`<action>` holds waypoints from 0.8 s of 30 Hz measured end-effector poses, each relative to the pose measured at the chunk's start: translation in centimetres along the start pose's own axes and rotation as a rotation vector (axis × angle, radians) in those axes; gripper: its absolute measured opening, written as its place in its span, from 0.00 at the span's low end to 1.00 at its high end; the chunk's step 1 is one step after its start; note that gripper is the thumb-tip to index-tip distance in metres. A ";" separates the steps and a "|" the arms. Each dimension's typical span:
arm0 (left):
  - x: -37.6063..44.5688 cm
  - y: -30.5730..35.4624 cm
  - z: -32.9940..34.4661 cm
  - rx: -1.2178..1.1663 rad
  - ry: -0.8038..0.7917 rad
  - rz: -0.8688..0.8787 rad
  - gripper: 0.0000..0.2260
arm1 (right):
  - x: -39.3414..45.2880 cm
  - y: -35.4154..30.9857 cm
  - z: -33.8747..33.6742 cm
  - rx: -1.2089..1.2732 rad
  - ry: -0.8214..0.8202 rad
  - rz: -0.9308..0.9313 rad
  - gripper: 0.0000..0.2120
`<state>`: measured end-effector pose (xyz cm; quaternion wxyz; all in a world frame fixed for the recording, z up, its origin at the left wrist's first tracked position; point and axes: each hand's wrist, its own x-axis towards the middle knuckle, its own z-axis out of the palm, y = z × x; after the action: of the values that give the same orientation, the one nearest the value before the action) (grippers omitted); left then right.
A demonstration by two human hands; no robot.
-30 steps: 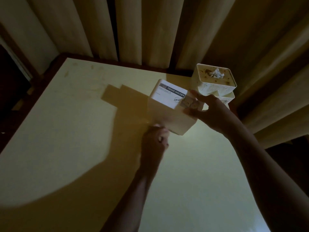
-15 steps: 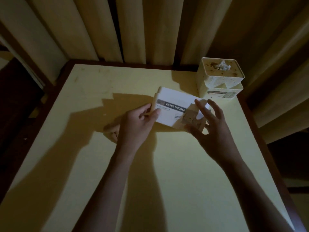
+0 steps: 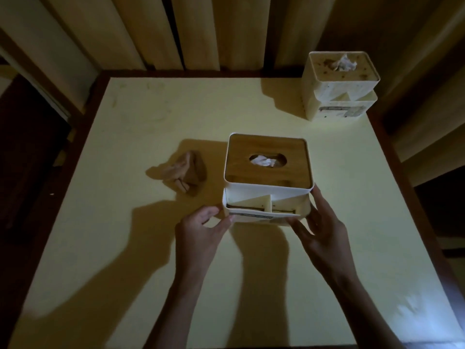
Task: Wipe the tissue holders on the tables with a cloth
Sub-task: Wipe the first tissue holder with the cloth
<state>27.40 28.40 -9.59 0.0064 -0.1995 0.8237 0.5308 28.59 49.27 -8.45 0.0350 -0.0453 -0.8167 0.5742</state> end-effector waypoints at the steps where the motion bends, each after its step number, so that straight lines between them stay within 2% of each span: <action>1: -0.2 -0.2 0.1 -0.003 0.001 -0.003 0.12 | -0.2 0.3 0.1 0.023 0.000 0.000 0.36; 7: -1.1 -0.8 0.6 0.004 -0.026 0.035 0.08 | -0.7 2.0 0.2 0.049 -0.002 0.008 0.37; 10: -0.5 -0.5 -0.6 0.078 -0.083 0.073 0.10 | -0.8 2.0 0.2 0.037 -0.012 -0.020 0.32; 13: 1.1 2.2 -2.4 0.116 0.026 0.337 0.11 | -0.5 1.3 0.6 -0.010 0.091 -0.029 0.30; 15: 3.1 5.4 -2.9 0.153 0.019 0.520 0.08 | 0.4 0.3 1.0 -0.048 0.165 -0.039 0.28; 18: 6.4 9.4 -1.5 0.350 -0.187 0.638 0.08 | 2.6 -1.4 1.2 -0.107 0.175 -0.050 0.25; 21: 8.8 11.4 0.3 0.577 -0.457 0.771 0.11 | 4.3 -1.2 1.4 -0.163 0.052 -0.016 0.23; 24: 11.0 12.7 0.9 0.769 -0.646 0.837 0.14 | 5.2 0.1 1.2 -0.239 -0.037 -0.020 0.23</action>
<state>12.85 30.14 -1.38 0.1175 0.3240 0.9195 0.1890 23.29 48.81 -8.87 0.0201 -0.0304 -0.8803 0.4730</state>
